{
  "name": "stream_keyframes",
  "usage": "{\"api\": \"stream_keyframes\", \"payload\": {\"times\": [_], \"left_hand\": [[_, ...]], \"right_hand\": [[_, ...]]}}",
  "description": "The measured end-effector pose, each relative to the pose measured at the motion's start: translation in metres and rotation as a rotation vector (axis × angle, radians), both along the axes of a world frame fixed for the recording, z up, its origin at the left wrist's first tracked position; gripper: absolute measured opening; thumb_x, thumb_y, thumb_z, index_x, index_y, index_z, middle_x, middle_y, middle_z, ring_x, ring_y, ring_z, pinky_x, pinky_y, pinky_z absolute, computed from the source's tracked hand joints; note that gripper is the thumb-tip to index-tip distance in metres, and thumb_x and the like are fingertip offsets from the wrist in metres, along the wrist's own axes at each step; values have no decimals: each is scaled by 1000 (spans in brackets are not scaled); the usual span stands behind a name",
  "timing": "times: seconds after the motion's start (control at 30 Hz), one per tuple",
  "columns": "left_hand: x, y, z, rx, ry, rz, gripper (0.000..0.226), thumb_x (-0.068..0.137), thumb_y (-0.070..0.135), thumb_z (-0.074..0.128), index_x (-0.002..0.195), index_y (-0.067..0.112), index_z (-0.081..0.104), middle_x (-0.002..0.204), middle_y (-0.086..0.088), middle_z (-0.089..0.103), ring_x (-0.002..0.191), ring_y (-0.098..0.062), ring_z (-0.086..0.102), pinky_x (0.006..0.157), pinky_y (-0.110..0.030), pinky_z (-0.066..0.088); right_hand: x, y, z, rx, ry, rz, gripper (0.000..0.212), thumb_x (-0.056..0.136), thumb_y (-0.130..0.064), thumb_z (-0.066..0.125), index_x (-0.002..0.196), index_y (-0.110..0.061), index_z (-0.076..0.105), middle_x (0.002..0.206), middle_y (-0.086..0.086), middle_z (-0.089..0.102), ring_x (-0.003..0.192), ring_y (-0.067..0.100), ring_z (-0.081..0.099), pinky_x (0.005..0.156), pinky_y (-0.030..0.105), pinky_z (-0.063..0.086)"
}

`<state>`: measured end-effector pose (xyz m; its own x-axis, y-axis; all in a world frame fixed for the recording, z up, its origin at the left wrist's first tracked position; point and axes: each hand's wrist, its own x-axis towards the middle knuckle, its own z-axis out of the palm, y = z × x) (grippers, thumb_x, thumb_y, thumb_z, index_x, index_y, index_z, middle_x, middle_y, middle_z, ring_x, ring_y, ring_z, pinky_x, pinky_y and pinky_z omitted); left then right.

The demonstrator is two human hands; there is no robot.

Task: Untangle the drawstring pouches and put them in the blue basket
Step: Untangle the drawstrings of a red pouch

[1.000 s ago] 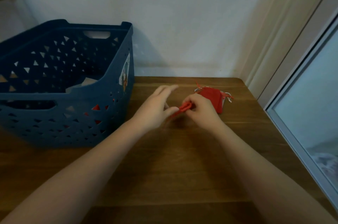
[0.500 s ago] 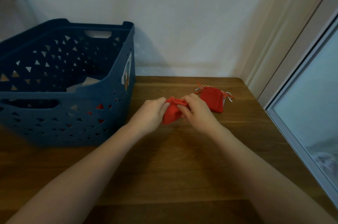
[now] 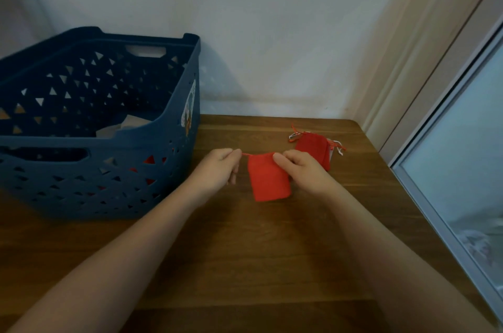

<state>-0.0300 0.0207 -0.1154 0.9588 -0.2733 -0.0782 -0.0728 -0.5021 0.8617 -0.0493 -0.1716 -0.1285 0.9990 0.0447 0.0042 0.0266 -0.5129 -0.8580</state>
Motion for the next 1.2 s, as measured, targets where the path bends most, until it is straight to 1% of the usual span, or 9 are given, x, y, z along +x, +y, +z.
{"api": "stream_keyframes", "payload": {"times": [0.13,0.3,0.43,0.53,0.63,0.73,0.93,1.07,1.2], "left_hand": [[2,4,1,-222,240,69,40,97,30,40,58,19,44,56,2,44,55,-15,41,69,-33,39],[3,12,5,-440,365,169,41,96,23,41,56,21,38,51,5,36,46,-11,30,54,-26,30],[3,3,9,-530,413,140,40,97,22,41,57,22,37,46,7,30,41,-9,24,48,-24,24],[4,-1,6,-553,449,114,42,97,25,41,55,22,37,45,8,30,39,-9,23,43,-22,23],[6,5,2,-590,485,160,40,97,25,43,57,21,40,47,8,31,41,-8,24,43,-21,22],[6,4,0,-623,515,206,37,97,26,44,61,19,42,49,7,30,43,-9,24,47,-22,22],[10,-3,7,-633,349,234,32,97,29,44,67,19,47,50,6,39,48,-10,34,54,-24,33],[9,-9,21,-633,207,143,28,96,30,46,72,18,51,56,7,45,52,-10,38,53,-23,35],[-5,-13,17,-636,221,113,21,93,35,52,96,16,60,73,6,53,55,-6,42,51,-21,35]], "right_hand": [[4,5,2,553,137,-199,26,92,-28,55,70,-16,59,73,-2,59,69,9,53,59,27,33],[3,-2,7,860,80,-262,27,95,-20,49,77,-17,70,64,-9,63,76,7,57,77,27,40],[1,3,11,1247,175,-245,46,98,-29,42,56,-17,58,80,-2,70,88,12,67,84,31,45],[3,7,19,1406,140,-203,40,99,-33,39,63,-17,49,66,-2,62,71,14,66,77,28,48],[4,5,18,1308,175,-225,33,99,-32,38,75,-15,54,56,-6,48,58,11,53,63,22,44],[2,4,9,1103,215,-247,28,99,-26,40,89,-9,61,58,-6,44,58,9,43,63,22,37],[-10,27,11,356,151,-55,16,93,-16,56,102,-11,68,58,-15,56,51,-5,49,56,11,40],[-10,40,15,288,104,75,12,88,-9,61,96,-9,70,60,-13,61,49,-7,51,50,7,38],[-7,44,19,424,56,70,19,93,-13,54,79,-11,65,53,-6,50,45,3,40,47,14,33]]}}
